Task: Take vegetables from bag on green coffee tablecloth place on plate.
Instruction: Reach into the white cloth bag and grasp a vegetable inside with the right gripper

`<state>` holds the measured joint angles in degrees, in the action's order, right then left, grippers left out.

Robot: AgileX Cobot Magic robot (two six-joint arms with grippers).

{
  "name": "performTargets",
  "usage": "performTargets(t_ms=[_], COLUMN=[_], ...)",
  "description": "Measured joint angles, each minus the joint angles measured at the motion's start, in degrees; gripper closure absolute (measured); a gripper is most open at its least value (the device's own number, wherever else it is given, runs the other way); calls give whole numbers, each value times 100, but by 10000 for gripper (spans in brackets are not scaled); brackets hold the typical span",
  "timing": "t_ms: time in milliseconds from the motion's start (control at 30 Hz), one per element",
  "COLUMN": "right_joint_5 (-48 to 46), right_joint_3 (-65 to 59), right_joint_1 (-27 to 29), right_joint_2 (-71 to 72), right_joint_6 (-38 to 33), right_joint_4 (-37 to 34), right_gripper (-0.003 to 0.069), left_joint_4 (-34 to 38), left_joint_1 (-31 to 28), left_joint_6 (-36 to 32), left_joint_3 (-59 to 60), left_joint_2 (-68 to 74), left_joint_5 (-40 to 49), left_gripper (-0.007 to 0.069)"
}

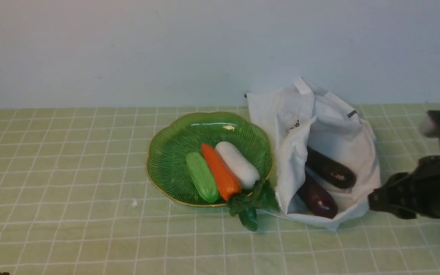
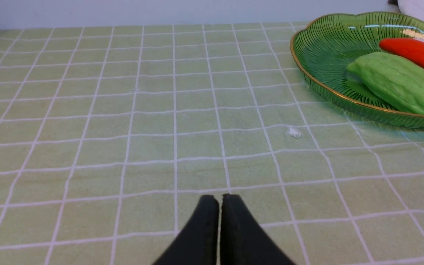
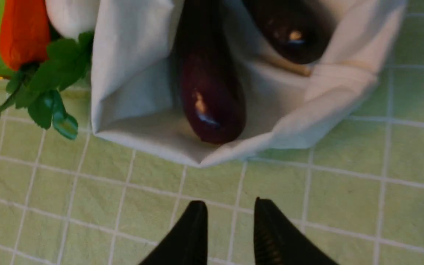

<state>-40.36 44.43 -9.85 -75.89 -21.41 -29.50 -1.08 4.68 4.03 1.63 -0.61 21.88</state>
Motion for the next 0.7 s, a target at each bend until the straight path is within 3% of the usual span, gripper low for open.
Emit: performTargets(t_ms=[133,300,600,700], right_joint_5=[344,627,1056,1093], right_joint_3=[643,1161,1331,1338], right_joint_1=[-441,-583,-604,-604], right_joint_2=[-1181,-2013,-2892,-3087], right_joint_6=[-45,-57,-87,-148], right_joint_4=[62,133,215,284], right_gripper=[291,197,175,200], left_joint_4=[0,0,0,0], left_joint_1=[0,0,0,0], left_joint_6=[0,0,0,0], left_joint_3=[0,0,0,0], left_joint_2=[0,0,0,0], left_joint_5=[0,0,0,0], left_gripper=[629,629,629,629])
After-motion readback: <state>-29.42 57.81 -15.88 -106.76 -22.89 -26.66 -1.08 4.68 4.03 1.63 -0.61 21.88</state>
